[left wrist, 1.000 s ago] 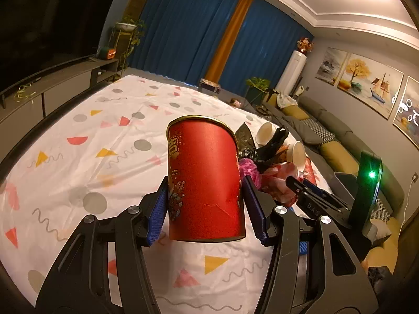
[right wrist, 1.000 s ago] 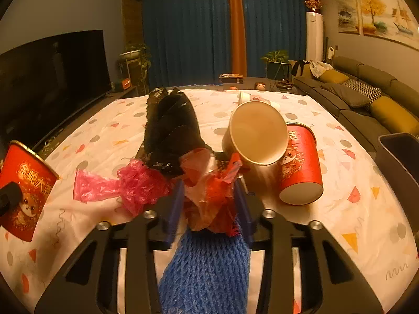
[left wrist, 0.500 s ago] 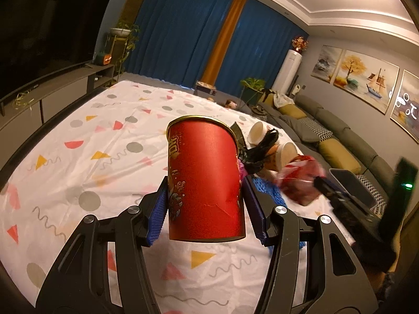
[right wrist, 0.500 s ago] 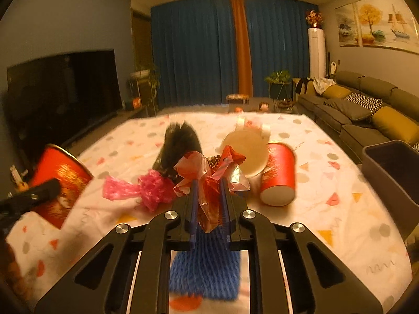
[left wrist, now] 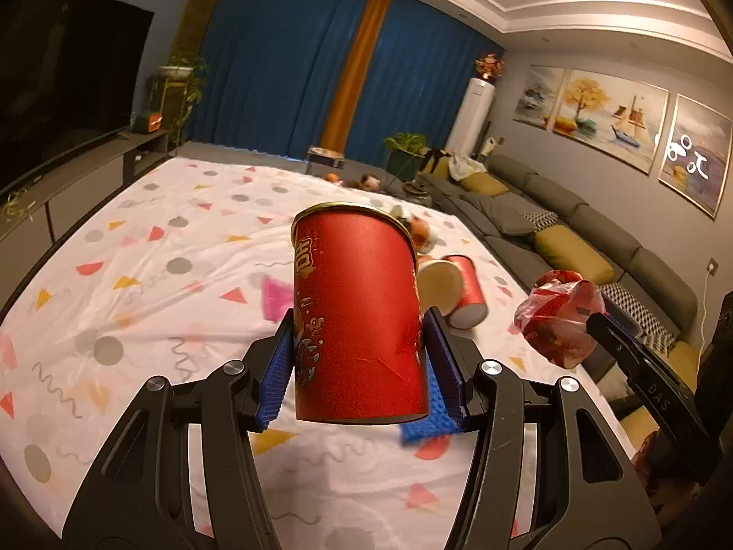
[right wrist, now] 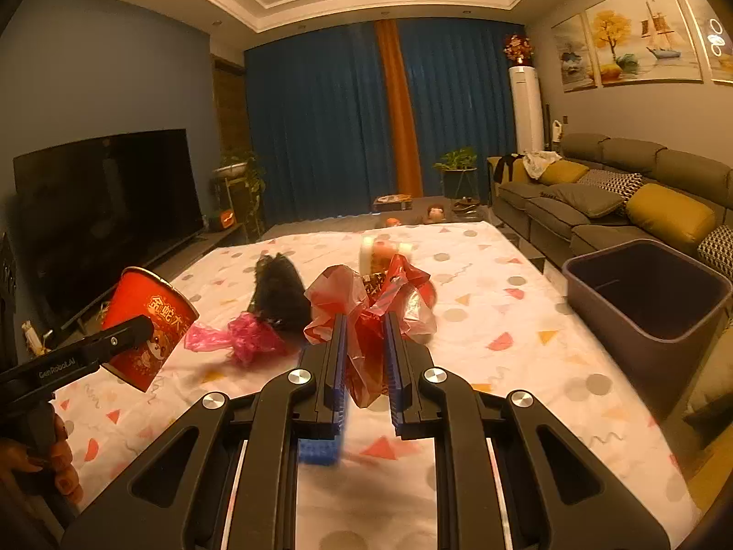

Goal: Collect trash
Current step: 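Carry the red cup and red cellophane bag over the grey bin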

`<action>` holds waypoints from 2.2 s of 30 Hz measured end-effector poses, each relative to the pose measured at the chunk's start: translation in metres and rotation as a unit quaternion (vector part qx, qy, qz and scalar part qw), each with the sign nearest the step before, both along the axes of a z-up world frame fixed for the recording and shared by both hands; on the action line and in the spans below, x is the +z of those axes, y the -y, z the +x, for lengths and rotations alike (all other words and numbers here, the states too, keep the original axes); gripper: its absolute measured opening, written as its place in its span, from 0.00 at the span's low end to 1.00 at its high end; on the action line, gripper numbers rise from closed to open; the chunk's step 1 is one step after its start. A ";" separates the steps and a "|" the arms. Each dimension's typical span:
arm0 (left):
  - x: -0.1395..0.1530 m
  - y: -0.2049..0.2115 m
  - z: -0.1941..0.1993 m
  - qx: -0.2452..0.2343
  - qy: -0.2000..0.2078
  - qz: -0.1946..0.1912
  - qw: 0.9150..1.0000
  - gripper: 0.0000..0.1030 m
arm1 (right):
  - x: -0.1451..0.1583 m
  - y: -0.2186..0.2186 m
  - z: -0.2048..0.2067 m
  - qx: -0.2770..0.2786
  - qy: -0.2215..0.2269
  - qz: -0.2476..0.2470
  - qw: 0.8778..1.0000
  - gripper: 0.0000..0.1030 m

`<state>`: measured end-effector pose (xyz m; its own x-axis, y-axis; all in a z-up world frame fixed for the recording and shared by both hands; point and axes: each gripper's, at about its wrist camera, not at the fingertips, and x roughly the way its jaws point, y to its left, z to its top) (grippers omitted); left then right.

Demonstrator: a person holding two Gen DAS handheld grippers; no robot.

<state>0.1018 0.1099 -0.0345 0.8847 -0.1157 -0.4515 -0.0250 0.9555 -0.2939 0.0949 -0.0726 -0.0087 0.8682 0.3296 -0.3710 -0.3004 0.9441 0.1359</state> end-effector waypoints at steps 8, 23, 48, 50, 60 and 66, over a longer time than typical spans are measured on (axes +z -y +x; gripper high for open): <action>0.006 0.031 0.010 -0.027 0.010 0.015 0.999 0.52 | 0.007 0.032 -0.006 -0.023 0.013 0.007 1.000 0.16; 0.014 0.101 0.051 -0.095 0.019 0.035 0.995 0.52 | 0.019 0.092 0.004 -0.089 0.036 0.015 0.995 0.16; 0.015 0.316 0.172 -0.269 0.034 0.042 0.962 0.52 | 0.014 0.227 0.060 -0.242 0.045 -0.005 0.969 0.16; 0.009 0.324 0.182 -0.274 0.029 0.039 0.960 0.52 | 0.012 0.231 0.064 -0.244 0.046 -0.005 0.969 0.16; -0.002 0.356 0.204 -0.300 0.023 0.033 0.953 0.52 | 0.006 0.246 0.074 -0.245 0.045 0.003 0.968 0.16; -0.009 0.365 0.212 -0.309 0.017 0.029 0.950 0.53 | 0.004 0.257 0.081 -0.245 0.044 0.008 0.969 0.17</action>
